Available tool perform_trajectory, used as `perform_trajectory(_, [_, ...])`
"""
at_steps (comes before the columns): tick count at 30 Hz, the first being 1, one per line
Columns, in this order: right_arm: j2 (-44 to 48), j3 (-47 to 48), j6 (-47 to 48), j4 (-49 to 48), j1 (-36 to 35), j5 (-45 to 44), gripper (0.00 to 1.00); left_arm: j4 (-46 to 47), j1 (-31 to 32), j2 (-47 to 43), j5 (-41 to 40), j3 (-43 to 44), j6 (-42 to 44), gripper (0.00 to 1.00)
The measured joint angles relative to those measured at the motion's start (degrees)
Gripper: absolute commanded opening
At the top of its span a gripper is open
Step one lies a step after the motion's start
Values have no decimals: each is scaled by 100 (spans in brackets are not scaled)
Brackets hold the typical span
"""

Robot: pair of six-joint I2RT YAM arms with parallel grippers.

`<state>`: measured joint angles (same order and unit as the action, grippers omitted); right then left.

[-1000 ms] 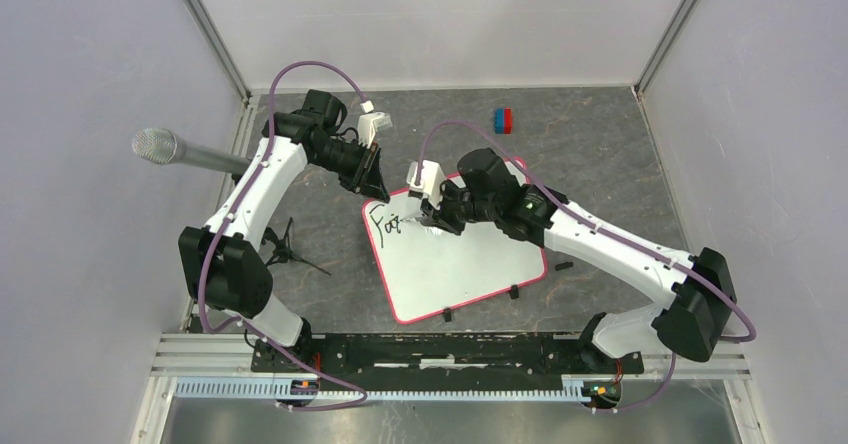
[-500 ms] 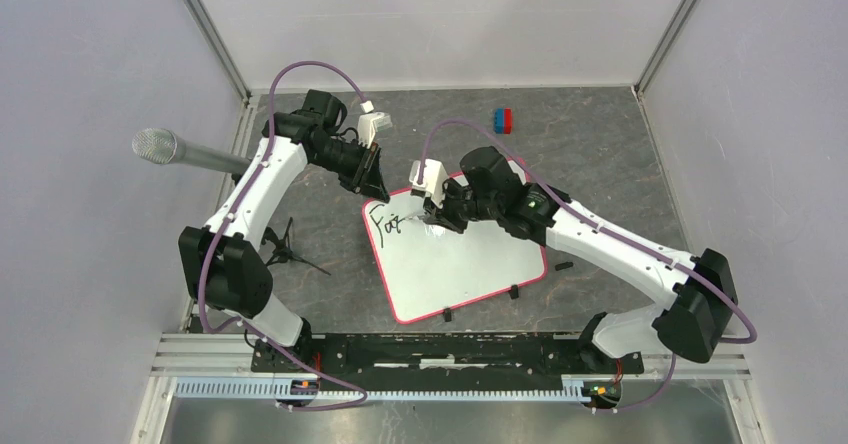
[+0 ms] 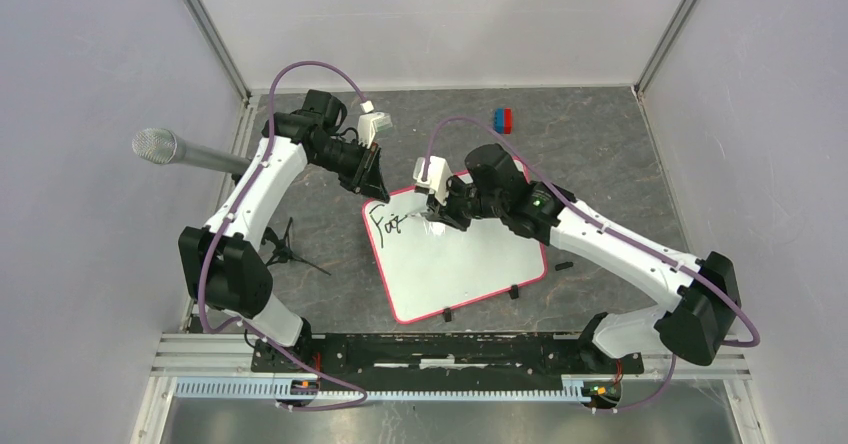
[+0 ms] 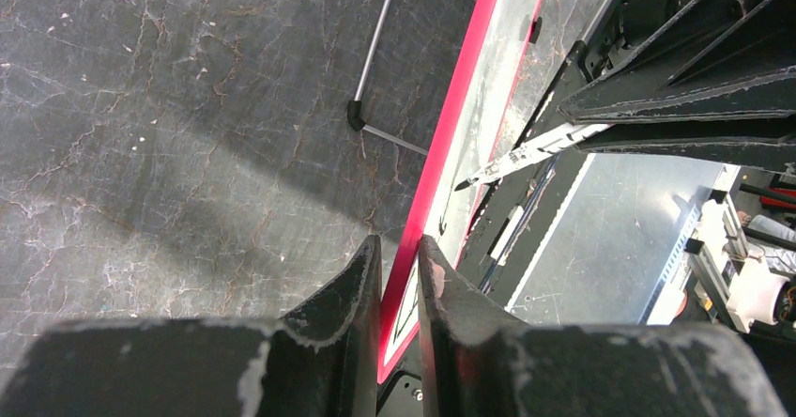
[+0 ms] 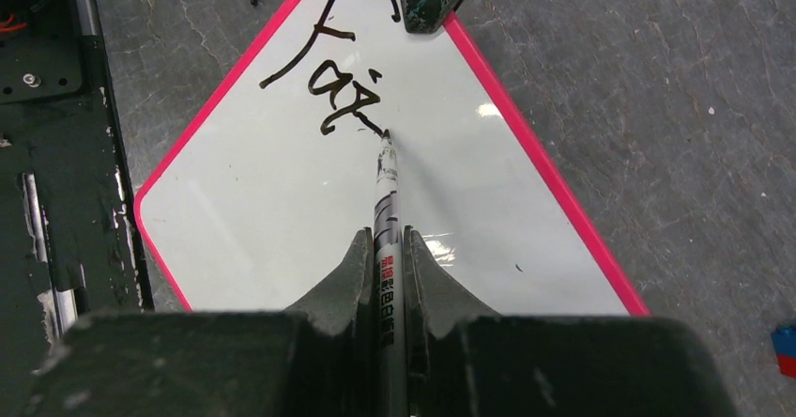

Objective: Write a sentence on the whiteboard

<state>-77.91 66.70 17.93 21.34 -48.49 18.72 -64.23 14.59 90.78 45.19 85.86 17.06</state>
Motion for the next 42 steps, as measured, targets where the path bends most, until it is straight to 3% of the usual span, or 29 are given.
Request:
perform_trajectory(22, [-188,90,-61,-280,13,55,0,0,0,0,-4,0,0,2])
perform_trajectory(42, [127,-492,-79,-271,-52,153,0,2,0,0,-4,0,0,2])
